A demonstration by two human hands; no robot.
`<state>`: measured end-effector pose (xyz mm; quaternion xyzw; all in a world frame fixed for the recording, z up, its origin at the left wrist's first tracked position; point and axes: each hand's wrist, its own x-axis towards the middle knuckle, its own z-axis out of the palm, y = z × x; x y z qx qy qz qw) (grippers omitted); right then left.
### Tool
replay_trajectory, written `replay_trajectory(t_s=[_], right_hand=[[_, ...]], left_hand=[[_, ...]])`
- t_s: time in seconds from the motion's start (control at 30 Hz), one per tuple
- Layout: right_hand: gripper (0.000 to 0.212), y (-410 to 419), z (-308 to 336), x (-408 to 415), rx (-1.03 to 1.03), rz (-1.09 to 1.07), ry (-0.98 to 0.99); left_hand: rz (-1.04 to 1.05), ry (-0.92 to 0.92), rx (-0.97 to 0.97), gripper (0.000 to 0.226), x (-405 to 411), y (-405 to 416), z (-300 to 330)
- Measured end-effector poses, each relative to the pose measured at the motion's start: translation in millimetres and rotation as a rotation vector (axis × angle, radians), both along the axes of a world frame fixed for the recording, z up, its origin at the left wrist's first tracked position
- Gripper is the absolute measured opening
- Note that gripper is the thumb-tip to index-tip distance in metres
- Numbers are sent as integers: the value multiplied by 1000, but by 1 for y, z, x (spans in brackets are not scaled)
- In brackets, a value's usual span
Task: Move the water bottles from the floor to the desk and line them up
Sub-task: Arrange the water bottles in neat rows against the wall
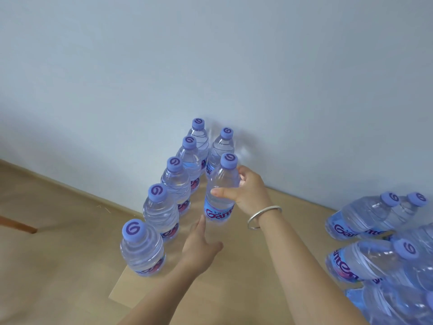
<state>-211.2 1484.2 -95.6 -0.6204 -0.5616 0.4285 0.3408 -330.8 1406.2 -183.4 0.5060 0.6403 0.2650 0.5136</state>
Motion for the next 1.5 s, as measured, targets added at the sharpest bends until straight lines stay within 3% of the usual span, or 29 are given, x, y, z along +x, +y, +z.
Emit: replay_trajectory(t_s=[0.07,0.2,0.4,0.67,1.1,1.5], right_hand=[[83,8,-6,-3,-8,35,-8],[44,24,-13,-7,28,48,-51],[44,42,-24,-11,33,37,-52],[38,52,-38,-20,145,-64,-83],[66,62,-50,-35,269,-221,-277],[80,64,-51,-38,205,-207,-356]], left_hand=[[20,4,-17,82,-1,9,-1],[41,-30,-44,74,-1,26,-2],[128,-50,-41,81,5,41,-12],[211,-110,-121,67,9,65,-23],[212,-97,-95,66,16,88,-29],[227,-116,-106,67,14,94,-29]])
